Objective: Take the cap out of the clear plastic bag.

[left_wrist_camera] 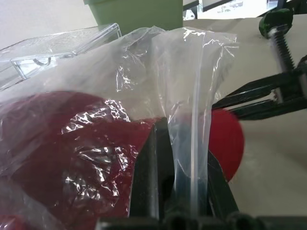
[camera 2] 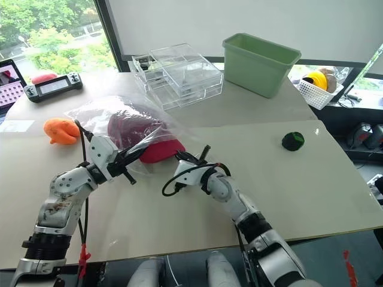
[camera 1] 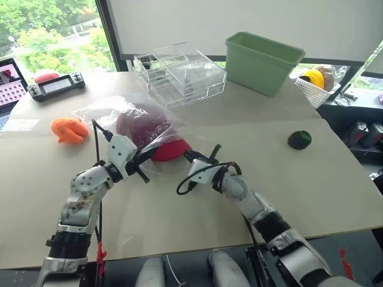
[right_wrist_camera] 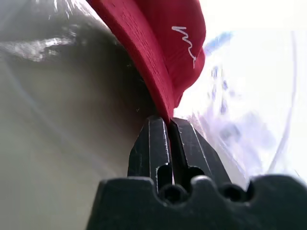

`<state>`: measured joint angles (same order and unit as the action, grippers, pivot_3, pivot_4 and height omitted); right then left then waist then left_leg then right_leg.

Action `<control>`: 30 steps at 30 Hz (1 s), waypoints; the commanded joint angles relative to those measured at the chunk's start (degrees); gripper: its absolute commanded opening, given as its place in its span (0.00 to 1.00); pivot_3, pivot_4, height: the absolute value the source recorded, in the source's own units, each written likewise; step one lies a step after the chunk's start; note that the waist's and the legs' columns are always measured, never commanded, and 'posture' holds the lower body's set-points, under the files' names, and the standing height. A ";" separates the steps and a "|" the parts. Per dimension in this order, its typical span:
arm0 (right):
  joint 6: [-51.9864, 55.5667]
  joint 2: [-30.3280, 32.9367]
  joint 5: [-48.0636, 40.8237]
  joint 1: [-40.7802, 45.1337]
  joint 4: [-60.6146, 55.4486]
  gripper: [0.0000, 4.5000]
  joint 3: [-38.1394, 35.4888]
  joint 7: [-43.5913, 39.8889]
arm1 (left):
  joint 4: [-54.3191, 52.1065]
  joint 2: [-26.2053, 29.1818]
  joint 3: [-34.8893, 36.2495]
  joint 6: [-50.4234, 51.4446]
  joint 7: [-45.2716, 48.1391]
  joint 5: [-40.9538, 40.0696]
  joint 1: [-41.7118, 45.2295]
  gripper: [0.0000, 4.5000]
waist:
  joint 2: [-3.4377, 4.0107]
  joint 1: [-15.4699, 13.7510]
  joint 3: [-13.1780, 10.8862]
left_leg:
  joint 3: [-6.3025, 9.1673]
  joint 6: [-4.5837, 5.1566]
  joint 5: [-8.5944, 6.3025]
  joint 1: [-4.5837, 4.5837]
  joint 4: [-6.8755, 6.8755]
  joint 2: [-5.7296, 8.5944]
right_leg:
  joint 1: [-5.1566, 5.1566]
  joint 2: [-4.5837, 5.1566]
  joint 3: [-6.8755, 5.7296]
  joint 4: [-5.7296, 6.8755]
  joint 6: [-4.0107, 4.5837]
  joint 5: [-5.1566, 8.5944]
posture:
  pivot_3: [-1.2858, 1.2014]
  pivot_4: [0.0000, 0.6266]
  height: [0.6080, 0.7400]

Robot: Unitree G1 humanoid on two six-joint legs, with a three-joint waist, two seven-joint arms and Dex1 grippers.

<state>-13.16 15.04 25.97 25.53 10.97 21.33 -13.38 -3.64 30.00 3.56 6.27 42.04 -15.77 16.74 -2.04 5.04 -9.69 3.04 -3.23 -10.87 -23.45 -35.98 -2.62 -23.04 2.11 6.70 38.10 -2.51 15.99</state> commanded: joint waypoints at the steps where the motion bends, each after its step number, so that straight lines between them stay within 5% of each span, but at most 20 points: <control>1: 5.18 0.37 -2.94 -3.14 -10.93 0.01 -3.52 -2.48 | -0.54 0.51 0.42 -0.97 0.23 0.27 0.78 0.00 | 0.00 -0.07 0.00 | -0.01 0.00 0.00 0.01 0.00 0.00 | 0.00 0.00 0.01 0.00 0.00 0.00 | 0.52 0.24 0.96; 8: 21.17 4.99 -17.46 -14.87 -35.42 0.01 -8.60 -17.17 | 0.25 0.32 0.12 -1.45 0.39 0.49 1.22 0.00 | 0.00 -1.26 0.00 | -0.01 0.00 0.00 -0.07 -0.03 0.00 | 0.00 0.00 -0.01 -0.05 -0.04 0.03 | 0.52 0.24 0.96; 14: 46.77 9.59 -50.02 -16.54 -55.63 0.01 -27.23 -24.68 | 0.85 0.03 0.04 -3.88 0.69 0.72 0.51 0.00 | -0.01 -1.66 -0.01 | 0.01 0.00 0.00 -0.05 -0.09 0.00 | 0.08 0.00 -0.02 -0.05 -0.16 0.10 | 0.52 0.24 0.96; 23: 58.67 25.65 -103.40 -14.50 -48.75 0.01 -57.20 -25.01 | 4.26 -0.53 -1.32 -18.34 0.96 5.58 -2.23 0.00 | -0.04 -2.03 -0.03 | -0.02 0.01 0.00 -0.03 -0.01 0.00 | 0.15 0.00 -0.02 -0.17 -0.15 0.09 | 0.52 0.24 0.96; 30: 53.50 26.16 -108.87 -8.15 -38.75 0.01 -60.21 -15.62 | 3.39 3.09 -0.96 -30.53 8.86 3.26 -9.58 0.00 | -0.03 -1.87 -0.04 | -0.12 0.03 -0.01 0.21 -0.03 -0.01 | 0.42 0.00 0.07 -0.32 -0.38 0.22 | 0.52 0.24 0.96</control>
<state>43.31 41.26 -81.21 15.98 -28.60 -36.95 -31.17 1.37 32.15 1.57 -20.27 48.63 -10.80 7.89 -2.07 3.18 -9.73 2.91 -3.19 -10.89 -23.24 -36.00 -2.65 -22.62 2.10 6.78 37.75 -2.93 16.24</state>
